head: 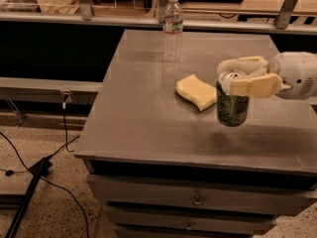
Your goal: Place green can upright
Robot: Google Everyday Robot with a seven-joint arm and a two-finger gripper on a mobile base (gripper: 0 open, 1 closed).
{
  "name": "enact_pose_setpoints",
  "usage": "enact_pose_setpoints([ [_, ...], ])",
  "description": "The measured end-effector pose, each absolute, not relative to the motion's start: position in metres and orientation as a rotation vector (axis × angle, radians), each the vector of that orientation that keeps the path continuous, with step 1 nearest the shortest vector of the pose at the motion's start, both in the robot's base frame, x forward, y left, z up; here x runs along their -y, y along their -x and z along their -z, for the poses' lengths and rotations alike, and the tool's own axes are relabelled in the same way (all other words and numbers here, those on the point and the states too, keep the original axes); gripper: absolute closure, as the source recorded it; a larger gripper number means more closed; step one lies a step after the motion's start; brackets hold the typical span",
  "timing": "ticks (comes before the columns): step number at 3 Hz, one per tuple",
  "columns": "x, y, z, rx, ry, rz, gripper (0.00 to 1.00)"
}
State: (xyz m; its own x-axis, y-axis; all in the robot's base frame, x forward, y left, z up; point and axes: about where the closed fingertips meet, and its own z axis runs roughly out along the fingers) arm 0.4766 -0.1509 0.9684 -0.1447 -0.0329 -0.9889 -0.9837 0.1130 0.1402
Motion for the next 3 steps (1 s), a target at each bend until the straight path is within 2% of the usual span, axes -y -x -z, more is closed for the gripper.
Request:
enact_pose_setpoints([
  [3,0.177,-0.480,-0.948,-1.301,0.940,-1.304,0.30],
])
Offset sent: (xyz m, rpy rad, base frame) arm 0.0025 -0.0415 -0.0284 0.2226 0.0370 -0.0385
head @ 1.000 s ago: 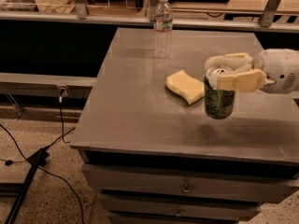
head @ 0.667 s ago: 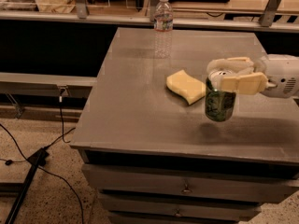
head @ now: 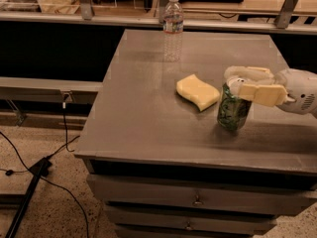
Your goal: Place green can upright
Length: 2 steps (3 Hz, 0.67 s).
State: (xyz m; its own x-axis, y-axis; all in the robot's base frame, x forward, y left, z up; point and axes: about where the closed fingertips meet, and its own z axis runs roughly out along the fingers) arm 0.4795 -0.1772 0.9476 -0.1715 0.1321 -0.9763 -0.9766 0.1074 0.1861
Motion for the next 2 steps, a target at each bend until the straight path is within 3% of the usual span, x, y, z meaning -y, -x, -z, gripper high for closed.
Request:
enact_pose_setpoints([
  [1,0.1808,-0.4799,-0.9432,-1.294,0.961,-1.306,0.05],
  [2,0.1839,-0.4805,-0.9375,-1.312,0.988,-1.294,0.00],
])
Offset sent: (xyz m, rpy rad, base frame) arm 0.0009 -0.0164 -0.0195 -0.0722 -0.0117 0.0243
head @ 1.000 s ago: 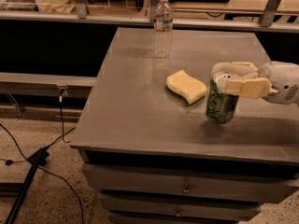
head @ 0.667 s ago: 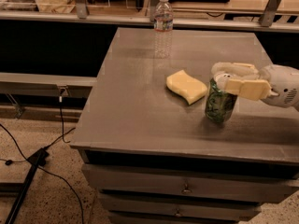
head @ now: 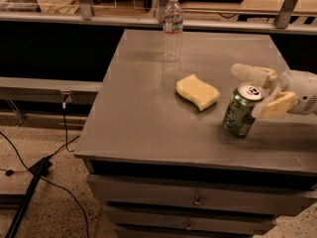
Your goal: Place green can upright
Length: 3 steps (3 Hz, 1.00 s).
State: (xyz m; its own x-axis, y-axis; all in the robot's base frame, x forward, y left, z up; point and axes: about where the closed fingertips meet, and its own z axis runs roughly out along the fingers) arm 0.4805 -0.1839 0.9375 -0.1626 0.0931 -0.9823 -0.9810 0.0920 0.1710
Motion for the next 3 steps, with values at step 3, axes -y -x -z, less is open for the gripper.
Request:
enact_pose_setpoints([
  [3,0.211,-0.454,-0.966,-1.361,1.360,-0.939,0.00],
])
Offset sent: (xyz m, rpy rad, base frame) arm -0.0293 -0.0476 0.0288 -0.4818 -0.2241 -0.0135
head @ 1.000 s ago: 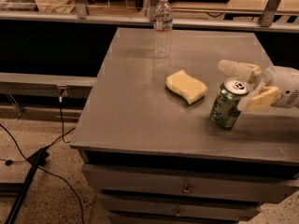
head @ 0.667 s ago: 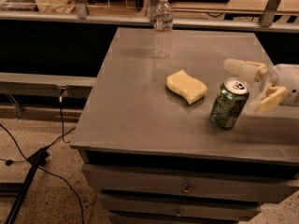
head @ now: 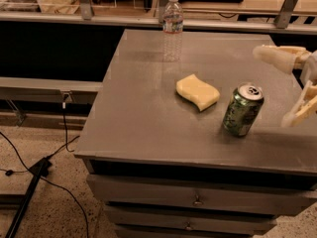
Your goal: Place green can upright
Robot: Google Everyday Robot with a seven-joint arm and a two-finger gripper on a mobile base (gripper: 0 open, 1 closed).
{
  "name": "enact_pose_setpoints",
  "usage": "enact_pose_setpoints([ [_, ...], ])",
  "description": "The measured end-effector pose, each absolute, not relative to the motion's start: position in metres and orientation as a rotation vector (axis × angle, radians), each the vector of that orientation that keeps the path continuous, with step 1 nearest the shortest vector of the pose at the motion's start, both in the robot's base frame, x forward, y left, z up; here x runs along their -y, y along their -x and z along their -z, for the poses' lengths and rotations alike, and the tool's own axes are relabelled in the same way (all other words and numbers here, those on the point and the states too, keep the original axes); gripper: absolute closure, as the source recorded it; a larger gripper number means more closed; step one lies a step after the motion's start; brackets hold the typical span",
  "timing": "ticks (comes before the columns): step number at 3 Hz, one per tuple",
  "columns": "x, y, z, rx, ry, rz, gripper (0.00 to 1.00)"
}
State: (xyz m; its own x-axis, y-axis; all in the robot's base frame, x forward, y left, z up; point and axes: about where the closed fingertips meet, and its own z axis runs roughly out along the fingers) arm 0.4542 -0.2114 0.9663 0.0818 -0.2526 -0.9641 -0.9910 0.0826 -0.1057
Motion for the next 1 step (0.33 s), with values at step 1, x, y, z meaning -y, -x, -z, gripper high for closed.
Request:
enact_pose_setpoints([
  [1,0.2097,-0.4559,-0.9669,-1.354,1.366,-0.929,0.00],
])
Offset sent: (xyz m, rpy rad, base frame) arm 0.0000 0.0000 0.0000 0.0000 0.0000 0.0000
